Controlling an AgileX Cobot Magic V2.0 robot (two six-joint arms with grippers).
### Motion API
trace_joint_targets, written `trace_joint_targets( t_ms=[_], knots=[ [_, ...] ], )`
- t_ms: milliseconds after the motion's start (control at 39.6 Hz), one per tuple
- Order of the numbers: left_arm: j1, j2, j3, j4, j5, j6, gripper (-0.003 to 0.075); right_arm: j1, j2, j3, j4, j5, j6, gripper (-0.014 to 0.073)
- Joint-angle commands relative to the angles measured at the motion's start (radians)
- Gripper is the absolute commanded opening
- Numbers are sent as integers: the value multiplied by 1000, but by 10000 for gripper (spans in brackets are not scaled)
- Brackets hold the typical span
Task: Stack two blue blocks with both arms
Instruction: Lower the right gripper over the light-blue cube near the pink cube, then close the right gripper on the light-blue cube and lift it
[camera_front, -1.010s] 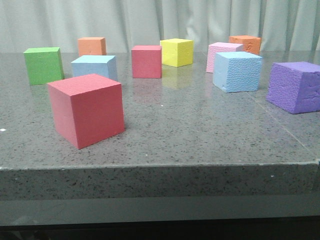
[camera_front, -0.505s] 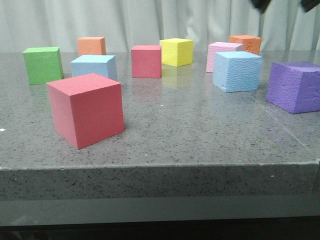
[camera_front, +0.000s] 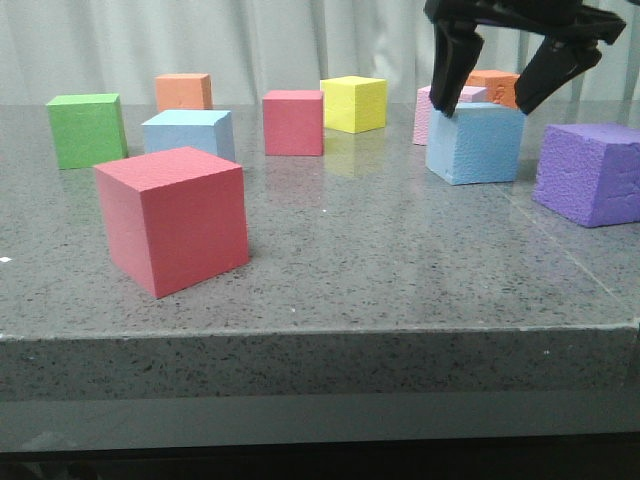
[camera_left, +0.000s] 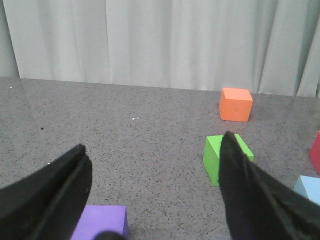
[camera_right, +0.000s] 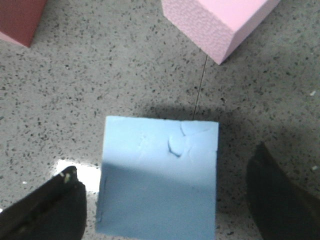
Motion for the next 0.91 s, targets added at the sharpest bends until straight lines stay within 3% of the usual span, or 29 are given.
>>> trace_joint_targets(
  t_ms=[0,227,429,657,884],
  knots=[
    [-3,7,-36,3,-80,-8,511,-1,-41,-41,-3,-32,0,601],
    [-3,7,-36,3,-80,-8,511,-1,-32,-42,-3,-30,0,347],
    [-3,7,-36,3,-80,-8,511,-1,-37,-45,-3,-23,0,268],
    [-3,7,-36,3,-80,-8,511,19,-89,-102,-2,39,0,258],
    [-3,7,-36,3,-78,-8,512,161,-104,-134,-2,48,-8,258]
  ],
)
